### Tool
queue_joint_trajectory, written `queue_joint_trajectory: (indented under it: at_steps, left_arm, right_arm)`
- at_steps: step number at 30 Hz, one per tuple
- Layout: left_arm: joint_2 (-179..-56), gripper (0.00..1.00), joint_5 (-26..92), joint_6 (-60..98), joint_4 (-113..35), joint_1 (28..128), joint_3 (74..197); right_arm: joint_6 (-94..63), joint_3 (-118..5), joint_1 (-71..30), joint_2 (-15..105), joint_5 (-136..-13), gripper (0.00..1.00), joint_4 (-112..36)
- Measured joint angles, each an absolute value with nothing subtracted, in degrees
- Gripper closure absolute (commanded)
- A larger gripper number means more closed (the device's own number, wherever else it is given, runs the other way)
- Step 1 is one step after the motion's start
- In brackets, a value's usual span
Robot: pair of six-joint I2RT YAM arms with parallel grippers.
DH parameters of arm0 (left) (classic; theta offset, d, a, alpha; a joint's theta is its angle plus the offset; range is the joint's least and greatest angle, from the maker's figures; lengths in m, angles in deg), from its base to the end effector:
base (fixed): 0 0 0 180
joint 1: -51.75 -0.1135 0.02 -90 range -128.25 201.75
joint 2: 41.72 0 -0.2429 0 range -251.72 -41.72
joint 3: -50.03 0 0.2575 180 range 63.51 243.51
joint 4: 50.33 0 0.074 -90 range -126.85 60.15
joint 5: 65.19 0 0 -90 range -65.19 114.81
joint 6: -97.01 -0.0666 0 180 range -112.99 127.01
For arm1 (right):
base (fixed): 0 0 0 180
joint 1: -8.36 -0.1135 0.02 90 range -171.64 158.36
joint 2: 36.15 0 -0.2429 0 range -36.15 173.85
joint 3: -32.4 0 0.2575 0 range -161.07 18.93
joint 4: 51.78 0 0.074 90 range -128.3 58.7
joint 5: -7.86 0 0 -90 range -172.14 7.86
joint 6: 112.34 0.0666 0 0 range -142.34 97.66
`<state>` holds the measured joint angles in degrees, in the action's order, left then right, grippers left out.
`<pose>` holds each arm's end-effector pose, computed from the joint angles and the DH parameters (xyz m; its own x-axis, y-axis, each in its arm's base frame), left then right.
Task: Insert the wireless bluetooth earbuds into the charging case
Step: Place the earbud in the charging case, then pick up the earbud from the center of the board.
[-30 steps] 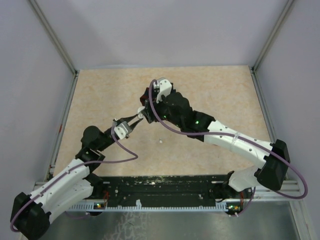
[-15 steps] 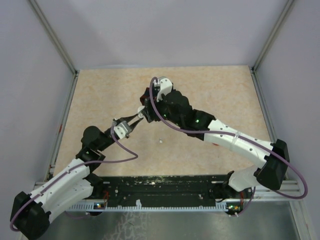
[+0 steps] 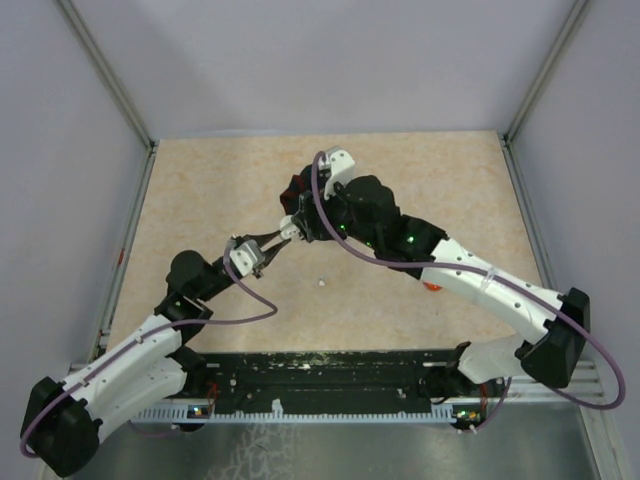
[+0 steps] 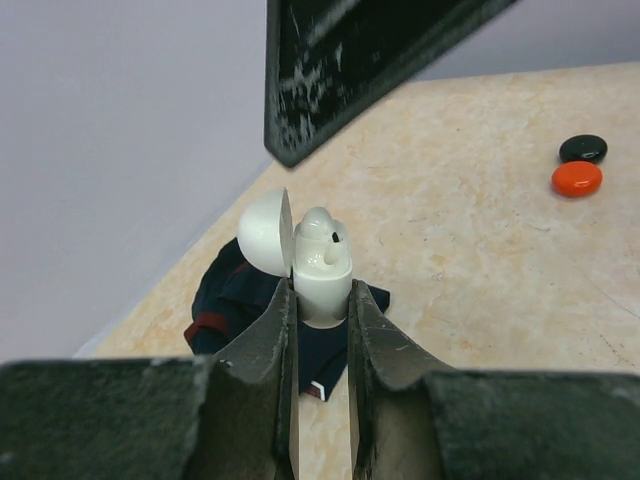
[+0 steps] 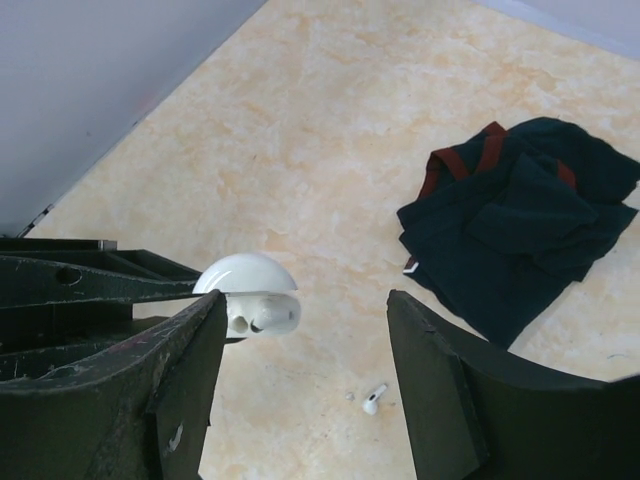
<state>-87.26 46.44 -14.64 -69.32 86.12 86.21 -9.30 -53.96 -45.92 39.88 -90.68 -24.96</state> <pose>0.1825 -0.1546 0.2677 0.4326 0.1196 -0.8936 0.7156 0.5573 0.4211 0.2117 0.2774 0.3557 -0.3238 -0.0682 -0.9437 -0.6638 0.7271 0.1753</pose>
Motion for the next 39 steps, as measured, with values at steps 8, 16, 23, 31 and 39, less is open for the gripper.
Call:
queue_joint_trajectory:
  at_steps: [8,16,23,31,39]
  left_arm:
    - [-88.27,1.00,46.68,-11.50,-69.12,86.12,86.23]
    - [-88.29,1.00,45.72,-8.92,-68.97,86.12,86.31]
    - [-90.50,1.00,36.78,-7.04,-64.68,85.79,90.03]
    - [-91.33,1.00,26.77,-6.27,-59.88,84.79,91.30]
    - [-91.17,1.00,21.09,-6.29,-58.13,84.20,91.78]
  right_arm:
    - [-13.70,-53.87,-39.60,35.29,-81.47,0.37,-24.85]
    - [-18.96,-48.75,-38.70,34.88,-77.50,0.38,-24.89]
    - [-21.48,-45.19,-37.68,36.43,-78.20,0.40,-22.99]
    - [-20.41,-38.63,-37.79,42.55,-78.46,0.42,-22.90]
    - [-19.68,-34.70,-39.53,48.89,-78.92,0.43,-24.78]
